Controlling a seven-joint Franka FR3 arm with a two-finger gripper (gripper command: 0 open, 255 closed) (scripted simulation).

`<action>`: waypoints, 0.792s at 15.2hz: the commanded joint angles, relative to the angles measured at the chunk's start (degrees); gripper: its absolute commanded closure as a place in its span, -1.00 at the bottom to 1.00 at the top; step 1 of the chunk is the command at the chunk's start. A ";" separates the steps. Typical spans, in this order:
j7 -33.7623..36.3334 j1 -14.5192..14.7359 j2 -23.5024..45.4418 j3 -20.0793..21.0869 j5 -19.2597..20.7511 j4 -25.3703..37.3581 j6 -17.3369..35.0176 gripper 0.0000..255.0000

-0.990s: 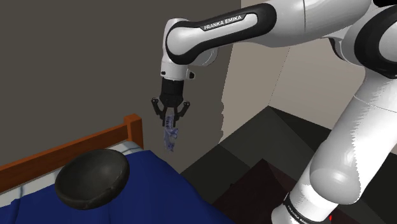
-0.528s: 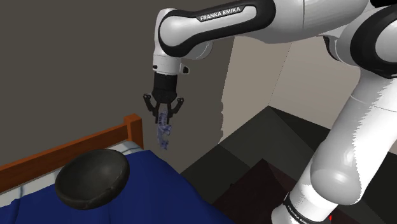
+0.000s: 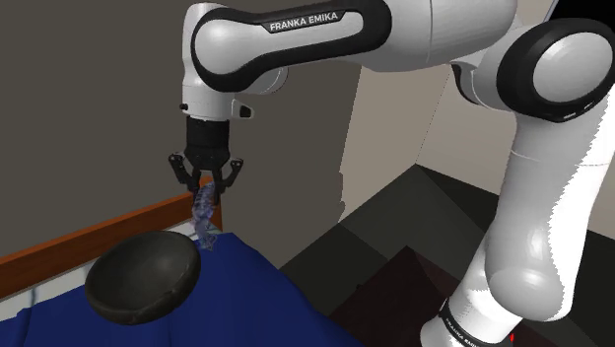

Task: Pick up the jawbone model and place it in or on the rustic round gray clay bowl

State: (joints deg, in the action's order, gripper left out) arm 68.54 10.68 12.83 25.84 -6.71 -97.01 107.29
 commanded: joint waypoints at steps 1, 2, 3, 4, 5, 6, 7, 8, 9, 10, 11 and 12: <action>3.16 2.18 3.55 0.68 1.72 4.31 -0.55 1.00; 4.58 3.34 5.34 0.88 2.58 6.56 -0.93 1.00; 5.97 4.53 7.21 1.06 3.47 8.95 -1.39 1.00; 7.31 5.81 9.13 1.16 4.37 11.48 -1.94 1.00; 8.61 7.15 11.11 1.22 5.27 14.17 -2.59 1.00; 9.87 8.54 13.17 1.23 6.18 17.04 -3.33 1.00; 11.07 10.02 15.32 1.19 7.09 20.12 -4.20 1.00; 11.82 11.02 16.77 1.12 7.67 22.26 -4.83 1.00; 11.71 10.97 16.78 1.06 7.65 21.50 -4.07 1.00; 11.63 10.91 16.81 1.02 7.64 20.77 -3.33 1.00; 11.54 10.85 16.86 0.99 7.65 20.07 -2.59 1.00; 11.46 10.80 16.93 0.96 7.67 19.38 -1.86 1.00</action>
State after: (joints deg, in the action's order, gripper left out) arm 80.05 21.51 29.67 26.84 0.92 -76.93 104.62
